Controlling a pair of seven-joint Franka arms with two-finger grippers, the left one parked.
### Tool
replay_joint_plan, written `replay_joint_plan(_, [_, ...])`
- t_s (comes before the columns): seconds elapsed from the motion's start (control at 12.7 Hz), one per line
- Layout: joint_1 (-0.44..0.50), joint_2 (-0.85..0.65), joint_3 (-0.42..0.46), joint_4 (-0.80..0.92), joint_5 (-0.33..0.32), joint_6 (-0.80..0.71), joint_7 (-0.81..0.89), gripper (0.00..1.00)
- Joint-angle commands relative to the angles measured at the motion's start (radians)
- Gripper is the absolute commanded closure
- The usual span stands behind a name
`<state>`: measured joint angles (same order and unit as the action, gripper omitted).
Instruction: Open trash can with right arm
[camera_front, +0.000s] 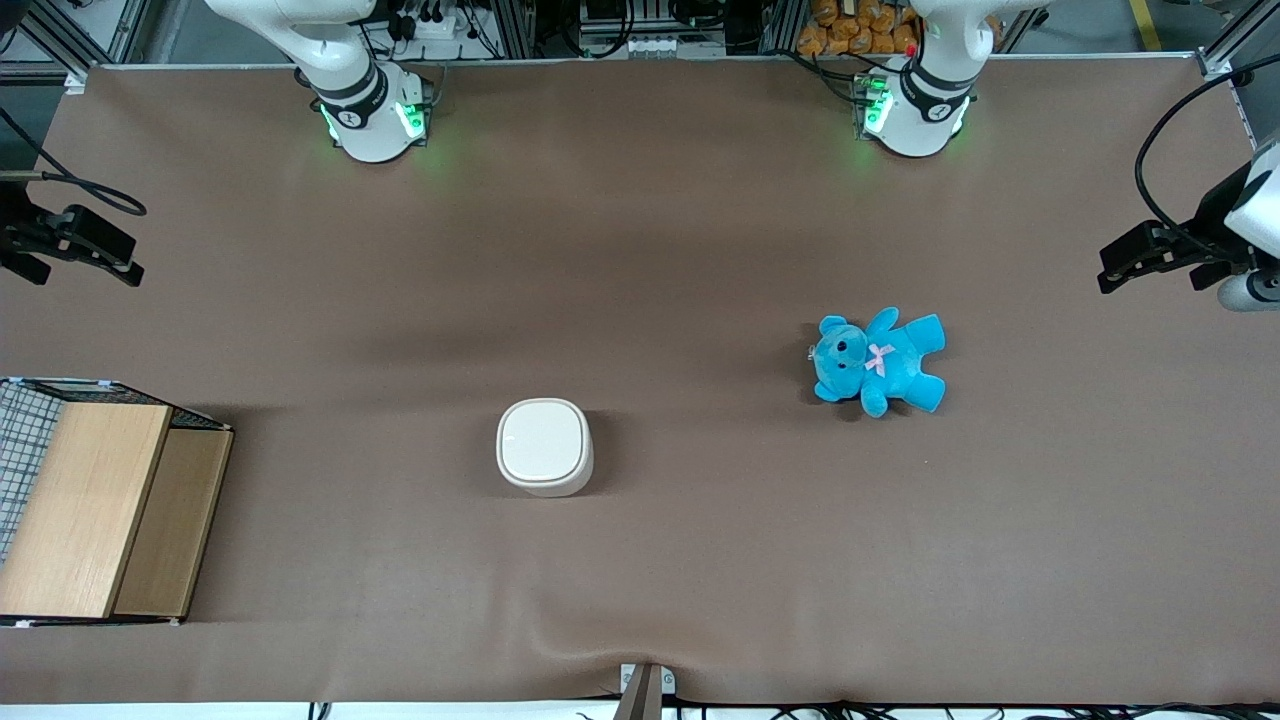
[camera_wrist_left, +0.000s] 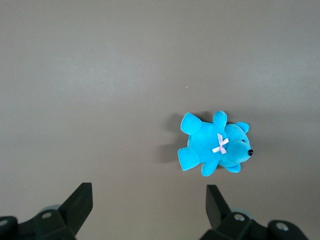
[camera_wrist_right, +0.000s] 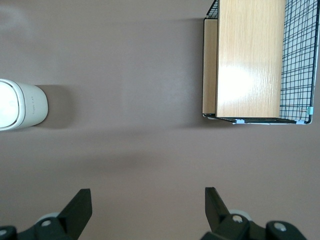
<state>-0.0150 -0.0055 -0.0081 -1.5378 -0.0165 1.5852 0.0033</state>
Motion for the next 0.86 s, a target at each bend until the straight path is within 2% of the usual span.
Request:
replay_joint_plan(0.0, [-0.008, 0.007, 0.004, 0.018, 0.016, -0.011, -0.009, 0.00])
replay_joint_plan(0.79, [0.035, 0.004, 0.016, 0.025, 0.018, -0.027, -0.006, 0.00])
